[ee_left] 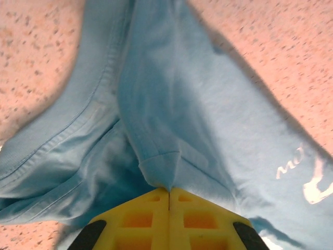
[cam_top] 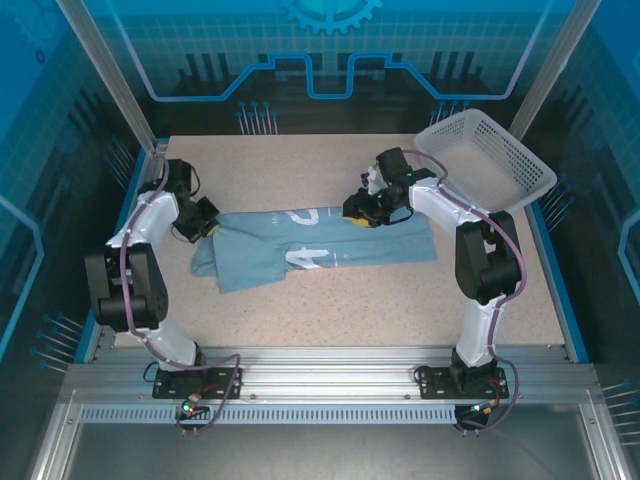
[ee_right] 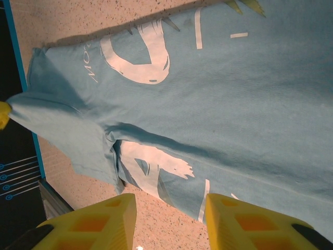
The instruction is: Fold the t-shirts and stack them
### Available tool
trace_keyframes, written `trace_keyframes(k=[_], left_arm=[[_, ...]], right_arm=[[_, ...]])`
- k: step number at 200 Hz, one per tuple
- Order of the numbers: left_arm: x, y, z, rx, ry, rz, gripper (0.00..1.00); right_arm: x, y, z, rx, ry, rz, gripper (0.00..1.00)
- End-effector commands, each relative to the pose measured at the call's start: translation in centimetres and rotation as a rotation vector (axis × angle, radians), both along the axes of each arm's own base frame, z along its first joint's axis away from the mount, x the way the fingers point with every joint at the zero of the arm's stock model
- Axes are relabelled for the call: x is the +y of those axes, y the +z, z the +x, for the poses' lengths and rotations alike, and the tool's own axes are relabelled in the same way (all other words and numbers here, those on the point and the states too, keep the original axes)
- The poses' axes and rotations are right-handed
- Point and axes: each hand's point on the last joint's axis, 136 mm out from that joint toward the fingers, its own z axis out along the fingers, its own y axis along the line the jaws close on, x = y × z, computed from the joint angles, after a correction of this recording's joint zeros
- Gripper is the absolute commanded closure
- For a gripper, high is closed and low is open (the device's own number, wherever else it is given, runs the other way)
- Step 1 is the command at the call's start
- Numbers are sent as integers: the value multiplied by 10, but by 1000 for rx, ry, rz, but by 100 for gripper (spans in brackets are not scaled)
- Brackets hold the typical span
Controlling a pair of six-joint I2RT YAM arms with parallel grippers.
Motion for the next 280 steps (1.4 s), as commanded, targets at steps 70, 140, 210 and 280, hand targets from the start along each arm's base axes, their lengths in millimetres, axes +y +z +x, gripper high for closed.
trace_keyframes(k=[70,140,210,280], left_arm=[[6,-1,40,143,-6,-49,100],[16,-12,76,174,-34,-26,100],[45,-12,83,129,-71,247,58],[-42,0,25,36,81,3,55]], right_arm=[[-5,7,-13,11,-5,8,60],[-7,5,-15,17,-9,3,60],[-24,3,-16,-9,-49,-57,61],[-113,-38,-2,61,-158,-398,65]])
